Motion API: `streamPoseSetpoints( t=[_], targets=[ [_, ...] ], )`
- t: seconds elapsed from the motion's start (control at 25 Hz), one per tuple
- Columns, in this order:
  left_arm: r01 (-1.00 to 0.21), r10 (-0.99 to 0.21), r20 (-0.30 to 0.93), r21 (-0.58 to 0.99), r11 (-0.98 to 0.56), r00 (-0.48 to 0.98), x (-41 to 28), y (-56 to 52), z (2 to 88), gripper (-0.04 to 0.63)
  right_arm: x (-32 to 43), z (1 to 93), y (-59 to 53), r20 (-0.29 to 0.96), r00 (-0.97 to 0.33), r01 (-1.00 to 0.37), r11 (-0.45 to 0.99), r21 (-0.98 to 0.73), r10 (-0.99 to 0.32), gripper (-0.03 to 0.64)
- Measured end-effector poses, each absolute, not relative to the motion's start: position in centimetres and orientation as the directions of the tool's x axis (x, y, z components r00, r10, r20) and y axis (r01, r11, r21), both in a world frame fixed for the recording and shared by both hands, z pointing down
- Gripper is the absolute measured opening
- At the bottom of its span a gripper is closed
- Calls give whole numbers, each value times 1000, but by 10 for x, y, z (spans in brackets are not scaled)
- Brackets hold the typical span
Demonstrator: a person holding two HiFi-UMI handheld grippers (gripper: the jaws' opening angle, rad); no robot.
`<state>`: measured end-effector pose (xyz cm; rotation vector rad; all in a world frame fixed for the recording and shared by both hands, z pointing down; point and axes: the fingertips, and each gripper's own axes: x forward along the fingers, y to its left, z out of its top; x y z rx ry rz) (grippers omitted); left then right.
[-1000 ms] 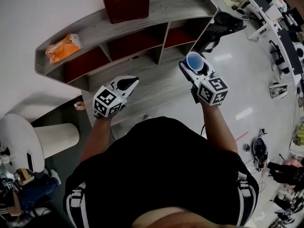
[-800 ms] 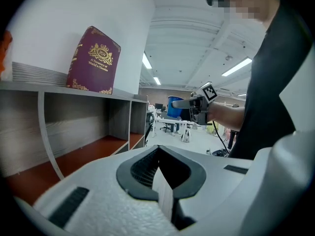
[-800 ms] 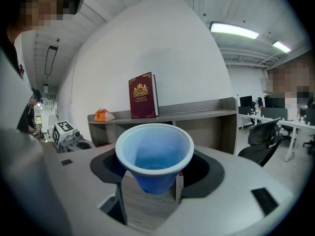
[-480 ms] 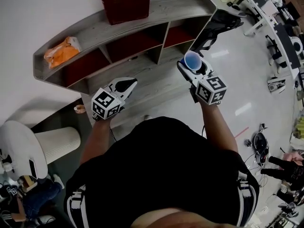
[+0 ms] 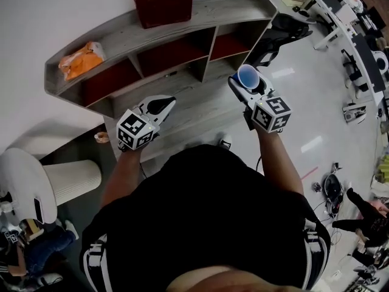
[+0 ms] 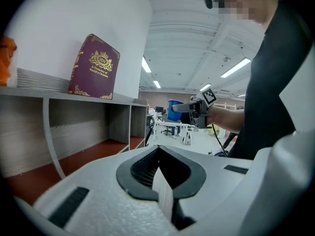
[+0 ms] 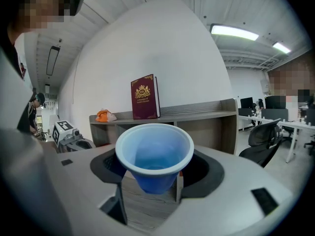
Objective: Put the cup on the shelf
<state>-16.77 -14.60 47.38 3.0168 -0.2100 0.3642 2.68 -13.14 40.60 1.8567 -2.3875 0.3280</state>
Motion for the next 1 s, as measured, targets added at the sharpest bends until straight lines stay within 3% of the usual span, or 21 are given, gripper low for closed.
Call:
streamPoseSetpoints(
  t=[1.0],
  targets=[
    [-261, -227, 301, 77, -962, 926, -76, -155, 477, 15, 129, 417, -170, 184, -336, -938, 312, -147, -924, 301]
  ],
)
